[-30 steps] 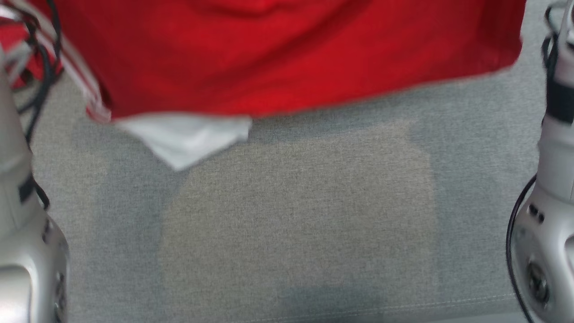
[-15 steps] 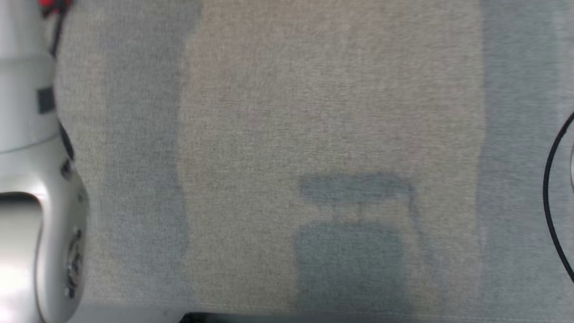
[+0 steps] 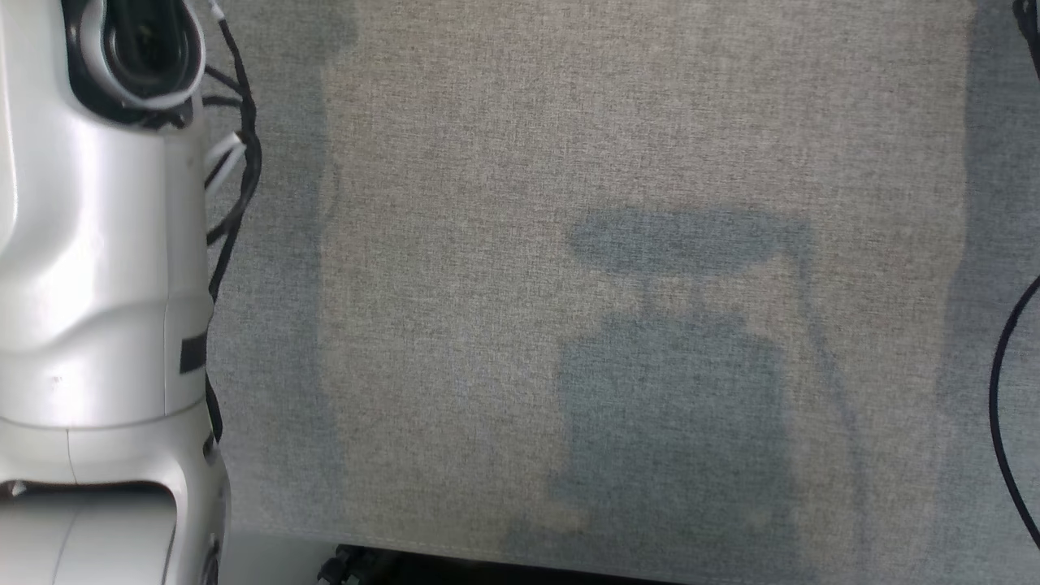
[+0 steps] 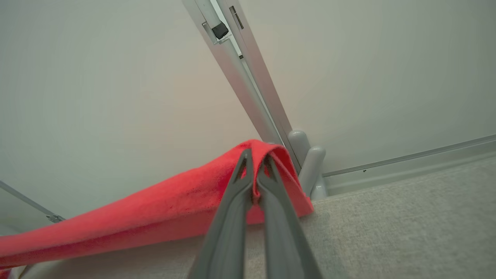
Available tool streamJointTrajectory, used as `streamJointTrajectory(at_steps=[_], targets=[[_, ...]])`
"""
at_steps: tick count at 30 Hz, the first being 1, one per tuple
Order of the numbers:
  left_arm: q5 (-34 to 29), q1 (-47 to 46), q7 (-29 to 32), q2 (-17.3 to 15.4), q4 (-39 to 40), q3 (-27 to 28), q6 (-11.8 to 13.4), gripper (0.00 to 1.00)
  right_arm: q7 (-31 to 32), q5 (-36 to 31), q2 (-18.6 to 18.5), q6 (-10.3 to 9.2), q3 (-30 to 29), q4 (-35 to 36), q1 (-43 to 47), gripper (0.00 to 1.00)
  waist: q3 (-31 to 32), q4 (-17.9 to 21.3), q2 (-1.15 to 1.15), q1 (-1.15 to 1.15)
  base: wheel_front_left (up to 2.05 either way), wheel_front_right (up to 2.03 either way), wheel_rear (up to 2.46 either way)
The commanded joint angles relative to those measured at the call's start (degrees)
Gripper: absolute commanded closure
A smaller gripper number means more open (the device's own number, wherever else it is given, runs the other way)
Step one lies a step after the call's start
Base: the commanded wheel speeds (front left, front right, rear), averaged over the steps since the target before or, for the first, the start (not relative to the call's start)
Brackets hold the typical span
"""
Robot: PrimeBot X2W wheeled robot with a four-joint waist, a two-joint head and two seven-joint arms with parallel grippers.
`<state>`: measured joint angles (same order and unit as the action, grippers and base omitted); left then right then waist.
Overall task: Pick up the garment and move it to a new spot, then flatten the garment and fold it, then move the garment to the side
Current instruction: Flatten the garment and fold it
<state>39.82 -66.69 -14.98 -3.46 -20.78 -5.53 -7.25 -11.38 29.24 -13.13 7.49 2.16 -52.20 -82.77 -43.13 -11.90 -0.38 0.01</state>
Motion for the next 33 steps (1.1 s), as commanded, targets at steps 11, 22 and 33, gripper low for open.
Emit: streamJointTrajectory(at_steps=[11,22,33], targets=[[1.97,23.62,-0.20,-4.51,15.97,-3.35,-0.19,1.00,3.88,15.07,-5.39,0.00,5.76,14.52,19.94,1.00,7.02,2.63,0.38,-0.01,0.00,0.00,0.00],[1.99,49.33,-0.30,-3.94,17.98,-2.32,0.35,1.00,-1.13,20.21,-4.21,-0.03,7.19,29.17,46.99,1.00,16.12,4.22,0.38,-0.01,0.00,0.00,0.00],[1.96,64.18,-0.26,-0.49,16.40,-0.30,0.17,1.00,-3.64,16.32,-0.11,-0.02,4.30,36.33,63.88,1.00,24.70,5.02,0.38,-0.01,0.00,0.00,0.00]])
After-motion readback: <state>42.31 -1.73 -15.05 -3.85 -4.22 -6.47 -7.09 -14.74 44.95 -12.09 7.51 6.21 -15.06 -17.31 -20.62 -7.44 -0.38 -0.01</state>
